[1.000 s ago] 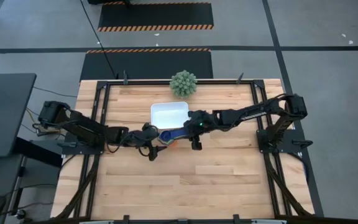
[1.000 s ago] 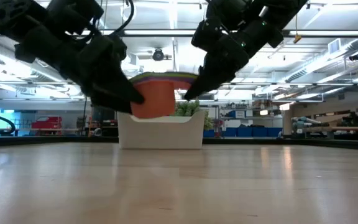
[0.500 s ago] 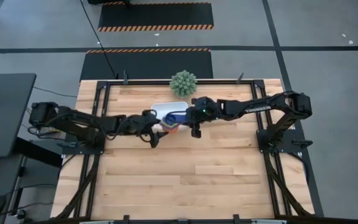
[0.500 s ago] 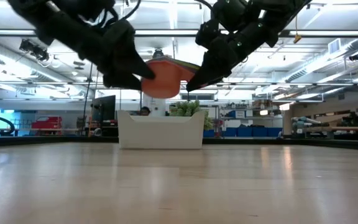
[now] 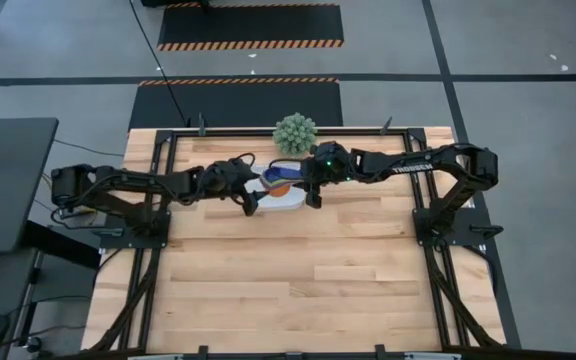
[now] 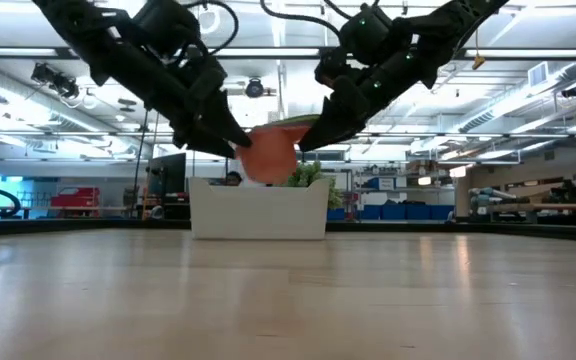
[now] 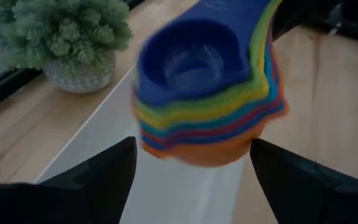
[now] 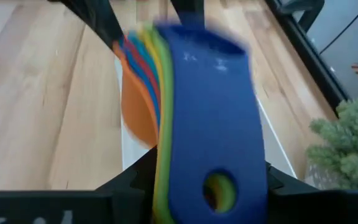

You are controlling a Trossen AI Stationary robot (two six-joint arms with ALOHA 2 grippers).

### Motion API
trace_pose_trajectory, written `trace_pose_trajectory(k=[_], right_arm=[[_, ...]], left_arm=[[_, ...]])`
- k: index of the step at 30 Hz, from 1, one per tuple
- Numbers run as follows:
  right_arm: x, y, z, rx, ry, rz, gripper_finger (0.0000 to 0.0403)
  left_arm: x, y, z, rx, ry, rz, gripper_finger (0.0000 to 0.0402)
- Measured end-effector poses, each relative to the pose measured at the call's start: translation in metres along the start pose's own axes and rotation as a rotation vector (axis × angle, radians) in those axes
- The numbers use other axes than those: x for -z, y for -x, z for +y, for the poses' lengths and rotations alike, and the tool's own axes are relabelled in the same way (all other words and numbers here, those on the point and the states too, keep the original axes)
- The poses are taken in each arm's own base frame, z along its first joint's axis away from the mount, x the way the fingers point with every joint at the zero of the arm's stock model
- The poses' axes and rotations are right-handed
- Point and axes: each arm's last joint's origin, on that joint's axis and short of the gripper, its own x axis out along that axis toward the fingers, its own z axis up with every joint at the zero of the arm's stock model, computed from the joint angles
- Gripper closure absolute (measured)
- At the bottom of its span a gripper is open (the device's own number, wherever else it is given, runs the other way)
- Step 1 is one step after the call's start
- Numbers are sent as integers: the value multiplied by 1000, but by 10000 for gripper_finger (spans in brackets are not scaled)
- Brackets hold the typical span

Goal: Nest measuring cups in basket
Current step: Put the stacked measuring cups into the bin

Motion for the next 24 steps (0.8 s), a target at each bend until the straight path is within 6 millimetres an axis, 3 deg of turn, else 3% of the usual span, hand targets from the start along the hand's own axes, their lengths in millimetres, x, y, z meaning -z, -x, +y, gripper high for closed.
trace_pose_trajectory(k=[7,14,24], right_arm=[[6,-9,-4,-6,-5,14,261],[31,-39,-10,-22,-47,105,261],[17,-65,-20,-35,-46,142,265]], left_arm=[[10,-12,7,-20,-2,63,84],[23,-25,9,-61,-26,124,84],[30,-32,11,-121,-70,152,84]])
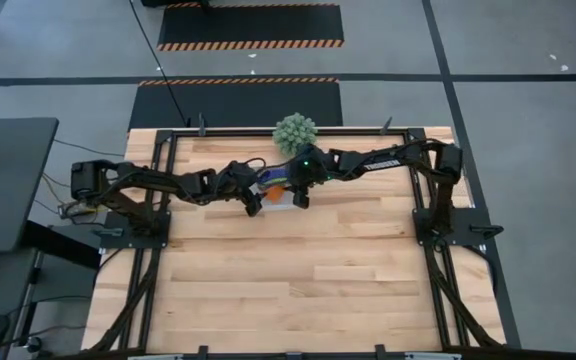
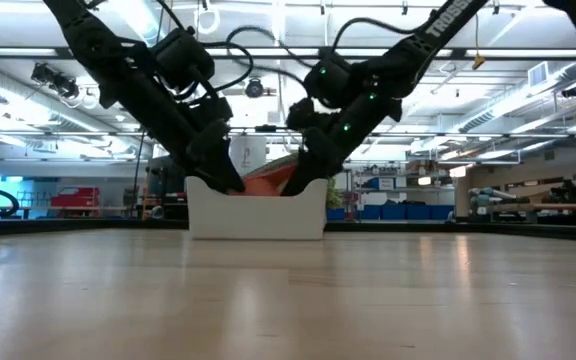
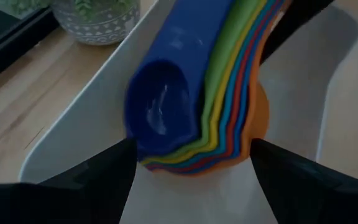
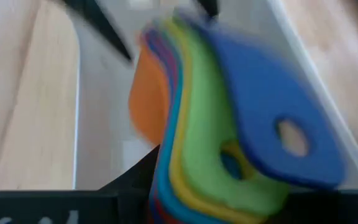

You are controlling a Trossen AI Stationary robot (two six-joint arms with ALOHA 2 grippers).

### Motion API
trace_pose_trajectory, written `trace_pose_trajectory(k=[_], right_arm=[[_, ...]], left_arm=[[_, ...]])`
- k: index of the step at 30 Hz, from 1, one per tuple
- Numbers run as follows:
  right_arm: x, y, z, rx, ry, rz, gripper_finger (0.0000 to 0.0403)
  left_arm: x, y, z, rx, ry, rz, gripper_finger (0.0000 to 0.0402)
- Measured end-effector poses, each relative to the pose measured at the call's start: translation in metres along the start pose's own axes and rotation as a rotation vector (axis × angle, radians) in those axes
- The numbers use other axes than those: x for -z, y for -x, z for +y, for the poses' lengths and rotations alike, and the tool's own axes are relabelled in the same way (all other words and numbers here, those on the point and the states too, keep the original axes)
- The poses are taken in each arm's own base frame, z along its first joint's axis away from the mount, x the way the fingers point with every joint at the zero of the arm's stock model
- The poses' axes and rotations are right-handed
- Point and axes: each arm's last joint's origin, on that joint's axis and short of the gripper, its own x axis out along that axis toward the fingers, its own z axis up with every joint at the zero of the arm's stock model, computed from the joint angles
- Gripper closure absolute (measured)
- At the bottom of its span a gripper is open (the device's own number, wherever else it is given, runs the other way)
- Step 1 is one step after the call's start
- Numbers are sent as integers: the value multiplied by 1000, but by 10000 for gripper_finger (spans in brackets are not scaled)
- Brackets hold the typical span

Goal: Nest measuring cups in basket
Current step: Put the stacked measuring cups into the bin

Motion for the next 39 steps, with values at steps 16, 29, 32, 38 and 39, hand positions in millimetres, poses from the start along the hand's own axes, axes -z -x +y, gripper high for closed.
trace_pose_trajectory(k=[16,29,32,38,39], right_arm=[[-3,-3,-3,48,10,174,266],[-13,28,-5,82,-52,269,258],[-12,30,-3,81,-51,297,258],[-9,32,-2,73,-69,336,260],[-9,32,-2,72,-69,327,260]], left_arm=[[1,1,-1,29,3,19,84],[-3,8,0,43,32,-3,84],[-3,8,0,42,33,-4,84],[-7,11,-1,59,37,-30,84],[-7,10,-1,71,38,-35,84]])
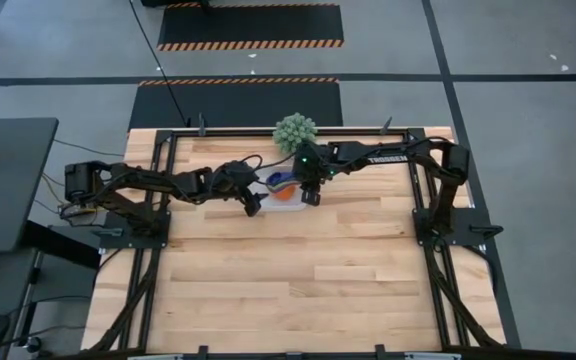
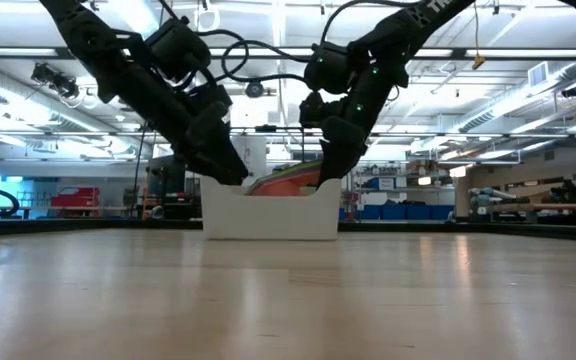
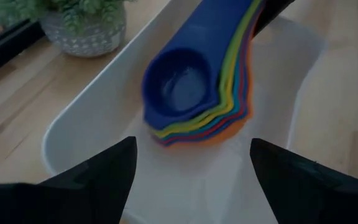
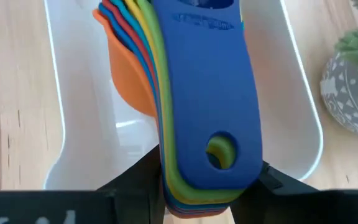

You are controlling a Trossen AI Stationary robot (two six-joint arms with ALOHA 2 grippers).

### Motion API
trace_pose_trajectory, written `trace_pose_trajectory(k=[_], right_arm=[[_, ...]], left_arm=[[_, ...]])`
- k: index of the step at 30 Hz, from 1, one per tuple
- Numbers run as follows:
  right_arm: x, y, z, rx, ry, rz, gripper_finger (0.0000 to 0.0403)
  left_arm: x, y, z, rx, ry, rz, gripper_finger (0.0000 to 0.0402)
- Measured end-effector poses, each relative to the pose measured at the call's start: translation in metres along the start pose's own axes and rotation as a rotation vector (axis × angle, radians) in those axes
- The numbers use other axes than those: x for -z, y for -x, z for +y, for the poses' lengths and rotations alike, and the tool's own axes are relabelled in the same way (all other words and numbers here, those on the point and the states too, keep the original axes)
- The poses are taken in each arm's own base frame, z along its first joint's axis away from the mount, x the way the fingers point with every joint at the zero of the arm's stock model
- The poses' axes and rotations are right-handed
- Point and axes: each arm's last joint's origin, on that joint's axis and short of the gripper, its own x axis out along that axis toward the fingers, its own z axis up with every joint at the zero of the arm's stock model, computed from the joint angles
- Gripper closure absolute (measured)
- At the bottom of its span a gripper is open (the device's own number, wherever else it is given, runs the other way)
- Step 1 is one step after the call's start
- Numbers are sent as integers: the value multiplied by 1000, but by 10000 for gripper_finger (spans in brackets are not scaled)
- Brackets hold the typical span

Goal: Nest measuring cups in basket
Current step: Put the stacked measuring cups into the bin

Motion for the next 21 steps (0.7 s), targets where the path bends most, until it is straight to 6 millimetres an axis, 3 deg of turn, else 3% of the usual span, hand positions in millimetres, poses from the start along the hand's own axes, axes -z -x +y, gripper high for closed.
trace_pose_trajectory(k=[13,21], right_arm=[[2,9,2,-75,-37,87,254],[-1,8,4,-108,-45,58,190]], left_arm=[[-5,3,-3,58,50,-32,84],[-5,4,-5,74,53,-36,84]])
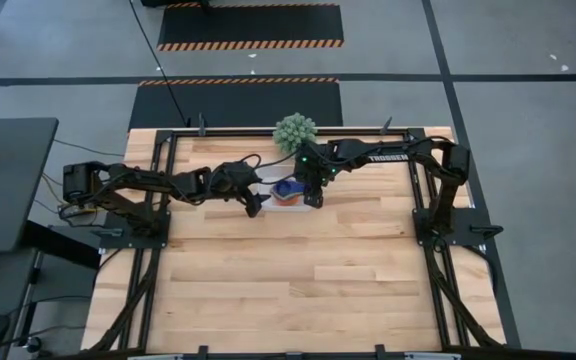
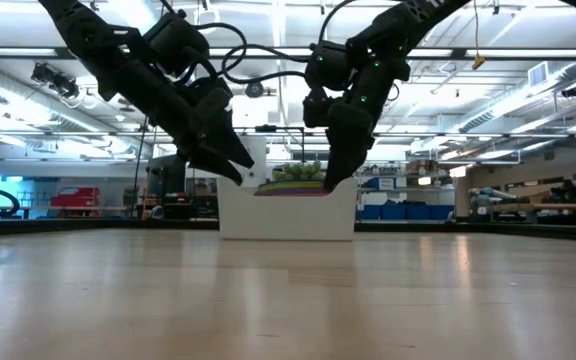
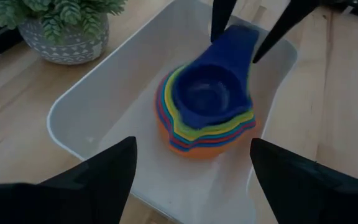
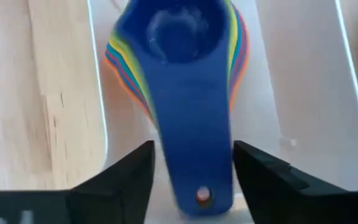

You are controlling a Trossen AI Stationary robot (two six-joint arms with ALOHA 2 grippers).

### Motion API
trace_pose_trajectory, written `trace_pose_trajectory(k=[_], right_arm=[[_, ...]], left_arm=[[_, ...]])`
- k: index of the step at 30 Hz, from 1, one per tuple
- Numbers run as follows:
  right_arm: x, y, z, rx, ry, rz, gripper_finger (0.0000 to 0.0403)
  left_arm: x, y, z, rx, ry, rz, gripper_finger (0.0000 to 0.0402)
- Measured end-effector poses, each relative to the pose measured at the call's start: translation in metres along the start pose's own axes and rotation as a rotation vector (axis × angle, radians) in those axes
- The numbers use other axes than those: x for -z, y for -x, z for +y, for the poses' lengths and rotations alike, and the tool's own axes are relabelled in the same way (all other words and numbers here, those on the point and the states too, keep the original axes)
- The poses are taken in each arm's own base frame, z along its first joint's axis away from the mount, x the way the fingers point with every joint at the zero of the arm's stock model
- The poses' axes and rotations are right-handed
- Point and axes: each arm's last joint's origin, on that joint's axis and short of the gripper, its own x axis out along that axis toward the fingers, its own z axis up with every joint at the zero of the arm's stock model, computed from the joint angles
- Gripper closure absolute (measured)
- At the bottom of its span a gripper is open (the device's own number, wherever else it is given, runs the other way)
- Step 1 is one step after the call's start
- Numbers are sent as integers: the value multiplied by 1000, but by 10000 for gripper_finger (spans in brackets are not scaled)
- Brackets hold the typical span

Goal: Nest measuring cups in basket
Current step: Put the stacked measuring cups into the bin, then return to Home Position

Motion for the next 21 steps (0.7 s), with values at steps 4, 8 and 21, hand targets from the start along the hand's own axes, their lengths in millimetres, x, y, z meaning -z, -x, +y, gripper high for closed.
trace_pose_trajectory(k=[4,8,21], right_arm=[[0,1,0,30,-10,10,146],[1,4,1,5,-54,15,118],[6,55,15,-14,-88,-231,117]], left_arm=[[0,0,-2,9,5,0,84],[-2,5,-3,34,30,-10,84],[-27,55,-14,125,113,-171,141]])
